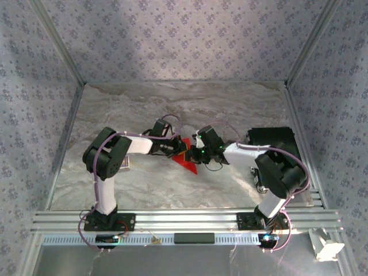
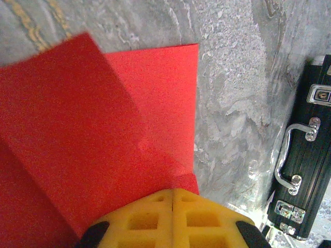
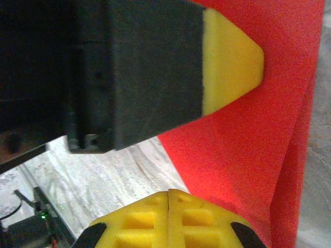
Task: Fold a paper plane with a square sheet of paper (pick it up from the middle)
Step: Fourth fold the wing at the center of the table.
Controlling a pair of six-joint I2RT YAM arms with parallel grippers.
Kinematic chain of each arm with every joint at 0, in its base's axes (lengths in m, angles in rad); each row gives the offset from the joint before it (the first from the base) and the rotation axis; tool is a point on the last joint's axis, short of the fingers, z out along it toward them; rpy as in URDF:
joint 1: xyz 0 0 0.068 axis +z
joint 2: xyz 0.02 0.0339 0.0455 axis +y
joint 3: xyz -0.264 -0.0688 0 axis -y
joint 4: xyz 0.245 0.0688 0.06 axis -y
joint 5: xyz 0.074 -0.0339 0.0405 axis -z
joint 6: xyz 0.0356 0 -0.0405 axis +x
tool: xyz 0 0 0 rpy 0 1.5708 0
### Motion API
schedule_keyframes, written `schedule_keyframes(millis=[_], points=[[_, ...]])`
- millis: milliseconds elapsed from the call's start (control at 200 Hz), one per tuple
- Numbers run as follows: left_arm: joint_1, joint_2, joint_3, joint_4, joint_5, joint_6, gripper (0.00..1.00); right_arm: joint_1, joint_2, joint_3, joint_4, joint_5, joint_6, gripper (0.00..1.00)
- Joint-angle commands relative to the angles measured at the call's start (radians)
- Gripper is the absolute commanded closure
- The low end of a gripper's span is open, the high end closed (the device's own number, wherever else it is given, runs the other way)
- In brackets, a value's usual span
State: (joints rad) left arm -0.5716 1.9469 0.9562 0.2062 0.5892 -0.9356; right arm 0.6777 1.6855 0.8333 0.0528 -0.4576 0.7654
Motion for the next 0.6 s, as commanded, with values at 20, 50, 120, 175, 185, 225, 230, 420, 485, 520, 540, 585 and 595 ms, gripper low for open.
schedule_keyframes(millis=[20,50,120,175,185,225,230,420,485,520,540,585,595], points=[[0.009,0.043,-0.034,-0.084,-0.061,0.021,1.0,0.006,0.034,0.044,-0.065,0.044,-0.025,1.0],[0.008,0.042,-0.036,-0.083,-0.062,0.021,1.0,0.002,0.042,0.044,-0.068,0.051,-0.024,1.0],[0.009,0.044,-0.034,-0.082,-0.061,0.02,1.0,-0.005,0.056,0.037,-0.065,0.061,-0.014,1.0],[0.009,0.043,-0.035,-0.082,-0.061,0.02,1.0,-0.012,0.062,0.022,-0.048,0.062,-0.001,1.0],[0.01,0.042,-0.034,-0.082,-0.061,0.02,1.0,-0.013,0.064,0.016,-0.045,0.059,0.002,1.0],[0.01,0.042,-0.034,-0.082,-0.062,0.021,1.0,-0.02,0.065,-0.001,-0.016,0.048,0.012,1.0],[0.009,0.043,-0.034,-0.082,-0.062,0.021,1.0,-0.02,0.066,-0.002,-0.013,0.048,0.013,1.0],[0.009,0.044,-0.034,-0.083,-0.061,0.021,1.0,-0.037,0.078,-0.072,0.072,0.003,0.052,1.0],[0.01,0.042,-0.035,-0.08,-0.062,0.021,1.0,-0.039,0.076,-0.1,0.095,0.005,0.067,1.0],[0.009,0.041,-0.034,-0.081,-0.063,0.023,1.0,-0.039,0.077,-0.117,0.114,0.002,0.076,1.0],[0.01,0.041,-0.033,-0.081,-0.062,0.024,1.0,-0.041,0.077,-0.128,0.125,0.0,0.082,1.0],[0.011,0.041,-0.03,-0.082,-0.06,0.025,1.0,-0.044,0.077,-0.148,0.146,-0.001,0.096,1.0],[0.012,0.039,-0.031,-0.082,-0.06,0.026,1.0,-0.044,0.077,-0.153,0.149,-0.002,0.099,1.0]])
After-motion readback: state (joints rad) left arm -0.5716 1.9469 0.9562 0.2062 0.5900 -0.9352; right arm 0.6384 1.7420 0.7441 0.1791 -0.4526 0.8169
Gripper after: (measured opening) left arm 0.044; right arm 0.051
